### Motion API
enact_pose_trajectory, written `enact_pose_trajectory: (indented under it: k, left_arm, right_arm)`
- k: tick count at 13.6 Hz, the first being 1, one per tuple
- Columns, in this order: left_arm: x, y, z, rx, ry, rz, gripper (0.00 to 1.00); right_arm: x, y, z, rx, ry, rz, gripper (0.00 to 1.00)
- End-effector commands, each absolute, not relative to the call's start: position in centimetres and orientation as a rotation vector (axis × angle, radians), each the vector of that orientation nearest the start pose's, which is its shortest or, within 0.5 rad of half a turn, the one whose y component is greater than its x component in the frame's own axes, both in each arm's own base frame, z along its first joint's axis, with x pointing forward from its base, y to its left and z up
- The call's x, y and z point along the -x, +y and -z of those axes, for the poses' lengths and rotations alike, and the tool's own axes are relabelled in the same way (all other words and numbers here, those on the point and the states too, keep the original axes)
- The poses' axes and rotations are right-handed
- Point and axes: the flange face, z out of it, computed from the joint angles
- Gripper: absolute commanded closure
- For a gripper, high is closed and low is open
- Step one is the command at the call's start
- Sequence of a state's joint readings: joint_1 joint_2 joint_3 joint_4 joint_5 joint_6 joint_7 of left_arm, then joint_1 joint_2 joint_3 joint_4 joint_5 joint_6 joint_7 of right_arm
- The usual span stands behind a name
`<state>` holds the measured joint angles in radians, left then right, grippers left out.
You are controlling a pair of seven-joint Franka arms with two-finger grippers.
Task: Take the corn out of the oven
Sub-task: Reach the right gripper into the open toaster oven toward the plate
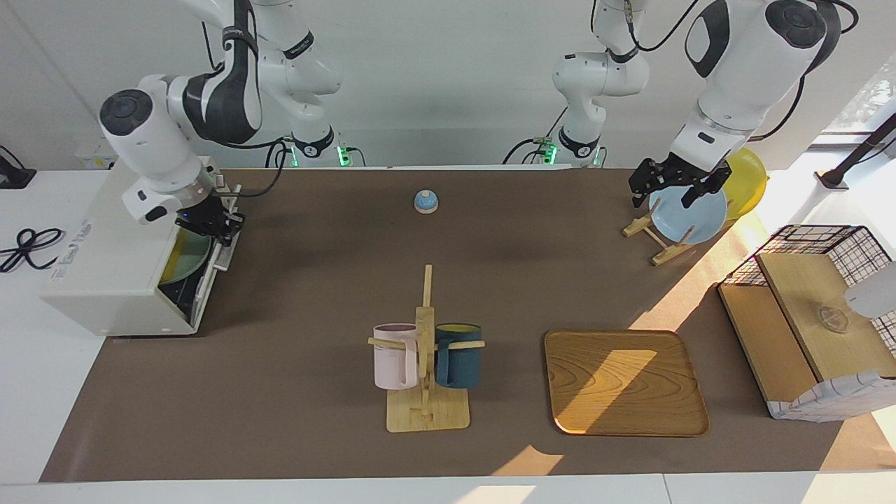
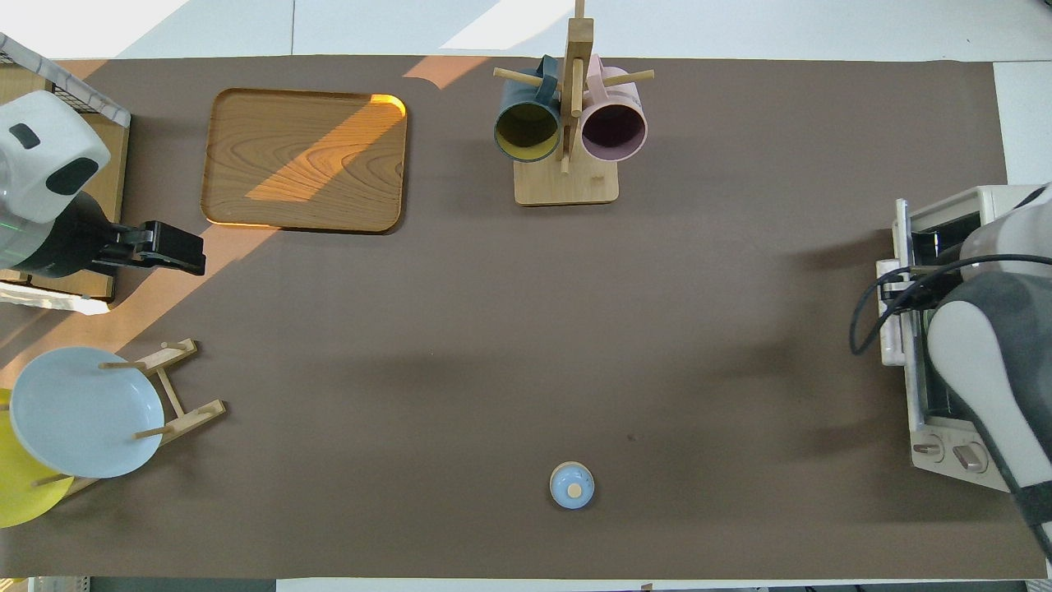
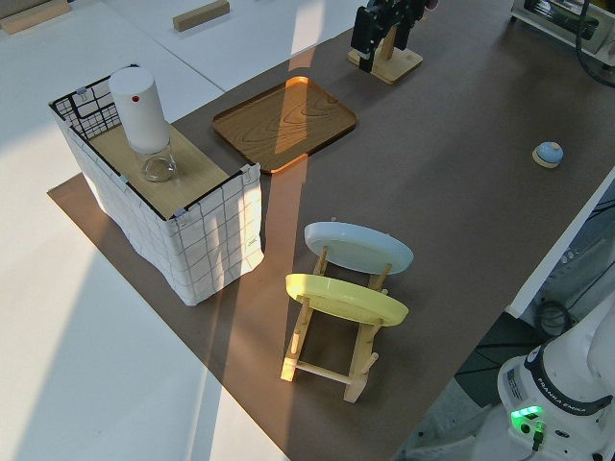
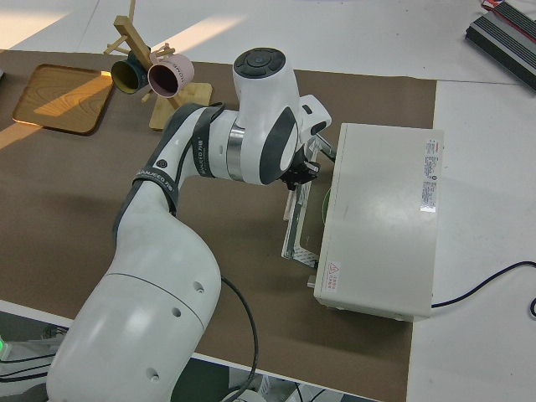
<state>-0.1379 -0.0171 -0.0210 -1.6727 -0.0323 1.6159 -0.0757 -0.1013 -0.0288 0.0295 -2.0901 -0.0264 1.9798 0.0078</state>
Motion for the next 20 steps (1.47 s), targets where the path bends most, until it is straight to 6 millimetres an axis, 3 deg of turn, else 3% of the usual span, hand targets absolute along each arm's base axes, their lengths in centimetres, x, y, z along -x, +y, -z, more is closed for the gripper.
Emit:
enact_pose_trajectory:
  k: [1, 3, 6, 9, 10, 12, 14, 16, 17, 19, 20]
  left_arm:
    - [-53.5, -8.6, -59.2, 3.149, 0.131, -0.041, 0.0]
    - [-53.5, -8.6, -59.2, 3.149, 0.131, -0.041, 0.0]
    - [-53.5, -8.6, -59.2, 3.149, 0.131, -0.041, 0.0]
    - [-53.5, -8.6, -59.2, 3.149, 0.131, -0.041, 0.0]
    - [-53.5, -8.7, -59.2, 3.148, 0.134, -0.041, 0.0]
    - [-53.5, -8.6, -59.2, 3.149, 0.131, -0.041, 0.0]
    - [-53.5, -8.6, -59.2, 3.149, 0.131, -0.041, 0.0]
    - [-53.5, -8.6, -59.2, 3.149, 0.131, -0.041, 0.0]
    - [-53.5, -8.6, -59.2, 3.149, 0.131, -0.041, 0.0]
    - [-53.5, -8.6, -59.2, 3.149, 0.131, -0.041, 0.0]
    - [-53.5, -8.6, -59.2, 3.149, 0.131, -0.041, 0.0]
  right_arm:
    - [-52.8, -5.4, -36.3, 3.171, 0.126, -0.08, 1.0]
    - [-53.0, -3.6, -35.3, 3.172, 0.076, -0.026, 1.0]
    - [-52.0, -3.2, -32.1, 3.17, 0.066, -0.006, 1.0]
    - [-51.9, -2.7, -30.7, 3.168, 0.07, -0.02, 1.0]
    - [-52.1, -2.2, -30.9, 3.166, 0.076, -0.015, 1.0]
    - [-54.3, 1.7, -32.9, 3.134, 0.057, -0.034, 1.0]
    - [-56.3, 2.0, -36.7, 3.136, 0.074, -0.12, 0.97]
    - [-56.1, 0.0, -39.6, 3.15, 0.098, -0.156, 0.81]
    - [-55.7, -1.6, -40.0, 3.155, 0.131, -0.193, 0.68]
    - [-54.4, -4.7, -39.4, 3.143, 0.112, -0.24, 0.48]
    - [-53.5, -5.3, -38.5, 3.139, 0.06, -0.252, 0.45]
